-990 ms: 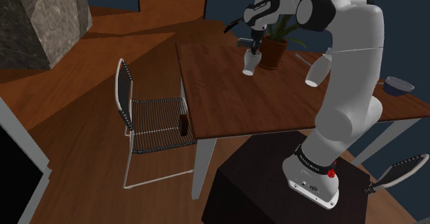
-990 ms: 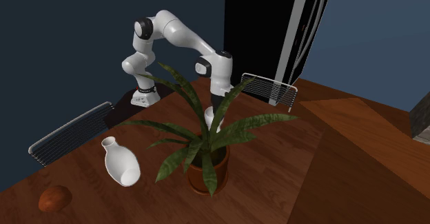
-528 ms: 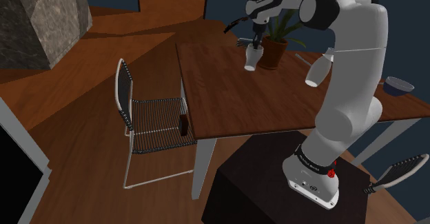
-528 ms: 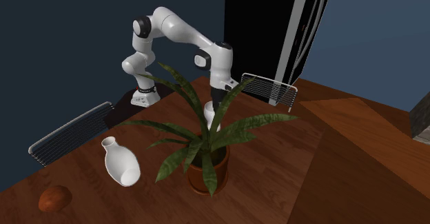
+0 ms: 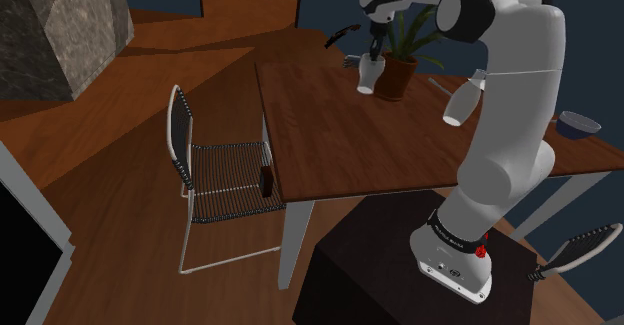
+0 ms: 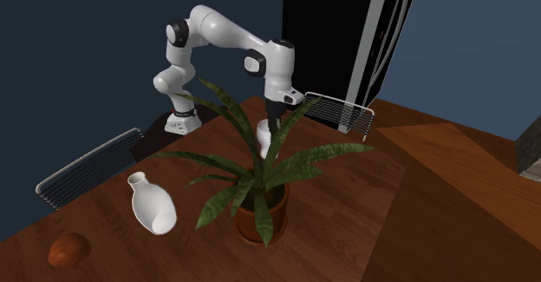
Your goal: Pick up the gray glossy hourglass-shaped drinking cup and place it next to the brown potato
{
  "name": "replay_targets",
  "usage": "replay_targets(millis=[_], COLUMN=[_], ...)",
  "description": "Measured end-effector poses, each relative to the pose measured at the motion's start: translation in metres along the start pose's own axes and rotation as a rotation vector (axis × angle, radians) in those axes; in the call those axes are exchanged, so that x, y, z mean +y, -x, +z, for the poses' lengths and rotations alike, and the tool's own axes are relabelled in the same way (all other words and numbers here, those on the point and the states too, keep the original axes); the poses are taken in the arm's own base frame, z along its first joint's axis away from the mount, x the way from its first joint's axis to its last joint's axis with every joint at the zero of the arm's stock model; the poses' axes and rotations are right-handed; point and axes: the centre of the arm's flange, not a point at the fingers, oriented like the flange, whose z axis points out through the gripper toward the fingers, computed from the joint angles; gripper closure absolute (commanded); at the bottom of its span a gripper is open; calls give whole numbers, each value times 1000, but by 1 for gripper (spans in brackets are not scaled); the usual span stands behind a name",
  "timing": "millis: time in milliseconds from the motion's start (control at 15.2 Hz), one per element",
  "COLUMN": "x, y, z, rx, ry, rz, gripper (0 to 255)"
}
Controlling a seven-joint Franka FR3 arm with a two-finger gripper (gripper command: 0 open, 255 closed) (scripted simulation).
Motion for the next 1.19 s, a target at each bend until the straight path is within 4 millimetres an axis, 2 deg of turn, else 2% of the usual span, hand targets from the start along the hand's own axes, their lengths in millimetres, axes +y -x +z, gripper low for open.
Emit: replay_targets(millis=[1188], x=[14], y=[11], z=[-93], rx=[0], ry=[0], rz=[0], gripper=[255])
